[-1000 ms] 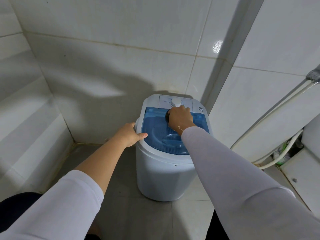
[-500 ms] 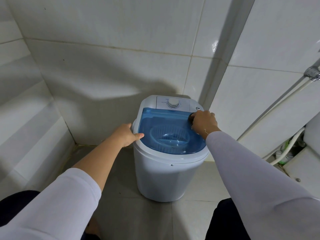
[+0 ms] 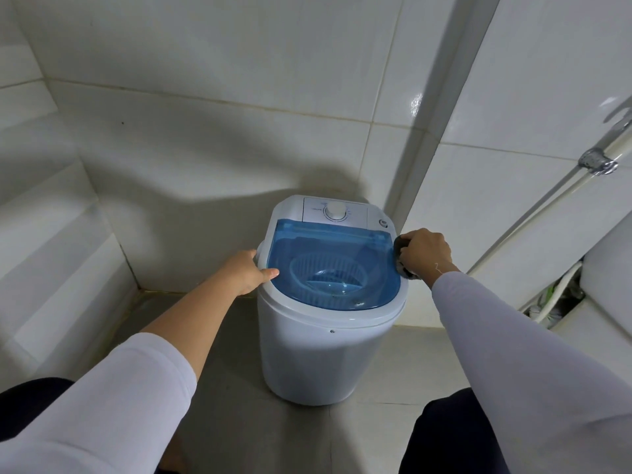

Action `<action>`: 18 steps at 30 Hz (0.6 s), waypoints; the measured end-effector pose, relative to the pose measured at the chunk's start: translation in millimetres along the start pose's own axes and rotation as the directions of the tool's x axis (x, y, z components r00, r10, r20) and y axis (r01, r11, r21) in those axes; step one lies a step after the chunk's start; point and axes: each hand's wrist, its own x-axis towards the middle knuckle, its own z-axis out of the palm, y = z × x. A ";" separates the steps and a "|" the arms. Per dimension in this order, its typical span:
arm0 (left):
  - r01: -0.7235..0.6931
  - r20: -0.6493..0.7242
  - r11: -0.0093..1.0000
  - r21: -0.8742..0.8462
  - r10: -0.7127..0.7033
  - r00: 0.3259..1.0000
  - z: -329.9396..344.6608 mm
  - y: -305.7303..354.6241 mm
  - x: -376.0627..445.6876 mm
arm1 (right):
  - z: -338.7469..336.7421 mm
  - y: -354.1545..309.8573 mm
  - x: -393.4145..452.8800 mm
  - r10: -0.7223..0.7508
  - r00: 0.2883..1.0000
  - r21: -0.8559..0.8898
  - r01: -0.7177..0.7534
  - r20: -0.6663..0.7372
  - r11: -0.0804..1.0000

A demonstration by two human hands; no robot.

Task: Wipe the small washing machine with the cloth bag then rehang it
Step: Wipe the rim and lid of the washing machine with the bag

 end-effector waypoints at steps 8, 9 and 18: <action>0.001 -0.003 0.976 -0.216 -0.001 1.000 4.3 -10.0 -3.1 | -3.5 -111.7 -16.2 -0.319 0.947 -0.027 0.320 0.041 0.947; -0.005 0.010 0.973 -0.230 0.008 1.000 4.5 -11.1 -3.9 | 4.8 -125.6 -20.2 -0.357 0.932 -0.060 0.360 0.055 0.931; -0.045 0.076 0.982 -0.186 0.060 0.995 6.0 -21.2 0.0 | 83.5 -178.4 -37.1 -0.445 0.878 -0.179 0.473 0.179 0.862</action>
